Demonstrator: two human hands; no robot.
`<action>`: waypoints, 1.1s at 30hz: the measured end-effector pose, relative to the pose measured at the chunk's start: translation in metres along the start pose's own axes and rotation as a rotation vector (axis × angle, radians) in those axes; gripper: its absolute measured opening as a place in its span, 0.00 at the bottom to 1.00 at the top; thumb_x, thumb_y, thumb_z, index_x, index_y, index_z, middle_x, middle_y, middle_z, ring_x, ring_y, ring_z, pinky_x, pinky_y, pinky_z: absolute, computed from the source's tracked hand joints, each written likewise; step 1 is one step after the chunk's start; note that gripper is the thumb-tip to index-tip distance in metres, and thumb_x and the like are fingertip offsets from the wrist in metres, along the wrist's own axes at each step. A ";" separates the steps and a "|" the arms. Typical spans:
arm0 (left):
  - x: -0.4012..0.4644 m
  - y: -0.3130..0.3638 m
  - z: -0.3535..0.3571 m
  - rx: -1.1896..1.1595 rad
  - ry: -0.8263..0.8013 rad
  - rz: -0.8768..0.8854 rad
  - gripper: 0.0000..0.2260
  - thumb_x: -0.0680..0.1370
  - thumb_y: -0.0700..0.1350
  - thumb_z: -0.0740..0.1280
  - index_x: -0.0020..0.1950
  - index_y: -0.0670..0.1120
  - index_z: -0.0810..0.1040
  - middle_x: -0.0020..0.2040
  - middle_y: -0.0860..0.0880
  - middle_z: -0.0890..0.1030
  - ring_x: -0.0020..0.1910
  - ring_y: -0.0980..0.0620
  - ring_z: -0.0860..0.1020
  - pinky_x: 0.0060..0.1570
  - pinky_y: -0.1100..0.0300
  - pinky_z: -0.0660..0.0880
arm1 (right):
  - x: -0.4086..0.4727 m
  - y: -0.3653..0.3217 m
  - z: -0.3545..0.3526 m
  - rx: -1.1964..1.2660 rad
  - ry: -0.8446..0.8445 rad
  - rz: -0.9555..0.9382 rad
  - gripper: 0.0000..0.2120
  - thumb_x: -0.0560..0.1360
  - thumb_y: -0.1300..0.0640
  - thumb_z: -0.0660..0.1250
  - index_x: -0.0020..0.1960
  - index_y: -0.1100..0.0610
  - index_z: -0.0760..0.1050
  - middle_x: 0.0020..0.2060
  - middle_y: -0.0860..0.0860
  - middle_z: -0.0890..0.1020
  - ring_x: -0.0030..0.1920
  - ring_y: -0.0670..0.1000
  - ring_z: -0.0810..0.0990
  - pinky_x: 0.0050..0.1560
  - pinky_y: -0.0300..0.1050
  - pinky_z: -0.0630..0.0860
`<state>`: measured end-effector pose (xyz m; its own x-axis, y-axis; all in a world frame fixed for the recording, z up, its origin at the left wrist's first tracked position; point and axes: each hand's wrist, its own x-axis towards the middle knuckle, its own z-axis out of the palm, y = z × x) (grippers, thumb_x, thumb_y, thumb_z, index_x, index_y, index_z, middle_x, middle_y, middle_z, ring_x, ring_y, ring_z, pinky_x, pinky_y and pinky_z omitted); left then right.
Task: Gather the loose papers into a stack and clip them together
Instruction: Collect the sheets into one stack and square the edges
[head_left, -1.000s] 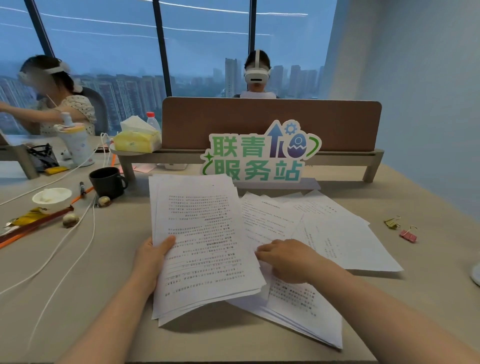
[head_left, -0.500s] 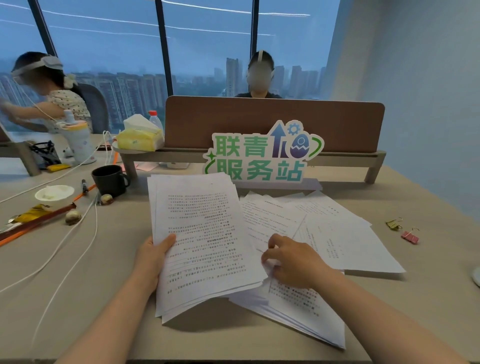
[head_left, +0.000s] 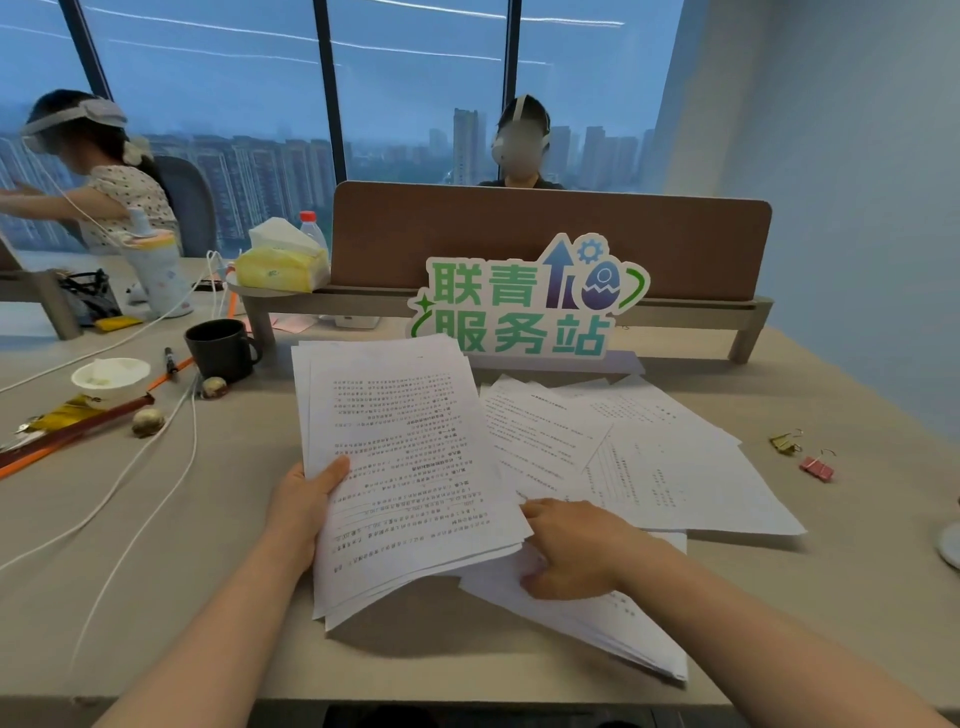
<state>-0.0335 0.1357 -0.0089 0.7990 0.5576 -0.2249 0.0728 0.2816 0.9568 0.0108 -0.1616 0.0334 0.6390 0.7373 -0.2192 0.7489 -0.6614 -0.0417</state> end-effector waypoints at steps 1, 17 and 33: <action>0.000 0.000 0.000 -0.004 -0.001 0.002 0.09 0.78 0.42 0.69 0.57 0.44 0.78 0.52 0.41 0.84 0.48 0.39 0.84 0.44 0.47 0.81 | 0.001 -0.001 0.000 -0.011 0.009 0.010 0.31 0.72 0.47 0.64 0.74 0.47 0.64 0.67 0.48 0.75 0.57 0.55 0.78 0.52 0.47 0.76; 0.001 0.003 -0.009 -0.100 -0.006 -0.023 0.13 0.79 0.43 0.68 0.62 0.41 0.77 0.54 0.39 0.83 0.50 0.38 0.82 0.45 0.47 0.80 | 0.007 0.048 0.017 0.817 0.610 0.447 0.16 0.76 0.68 0.59 0.52 0.54 0.82 0.59 0.49 0.80 0.56 0.49 0.77 0.58 0.42 0.74; 0.001 0.002 -0.004 -0.065 -0.020 -0.035 0.14 0.79 0.42 0.68 0.63 0.40 0.76 0.55 0.38 0.83 0.51 0.36 0.82 0.48 0.43 0.80 | 0.039 0.058 0.008 1.586 0.372 0.784 0.16 0.72 0.62 0.73 0.58 0.67 0.78 0.48 0.62 0.85 0.46 0.60 0.86 0.52 0.52 0.82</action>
<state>-0.0356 0.1400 -0.0080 0.8083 0.5314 -0.2535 0.0624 0.3508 0.9344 0.0778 -0.1722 0.0149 0.8923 0.0645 -0.4468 -0.4329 -0.1583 -0.8874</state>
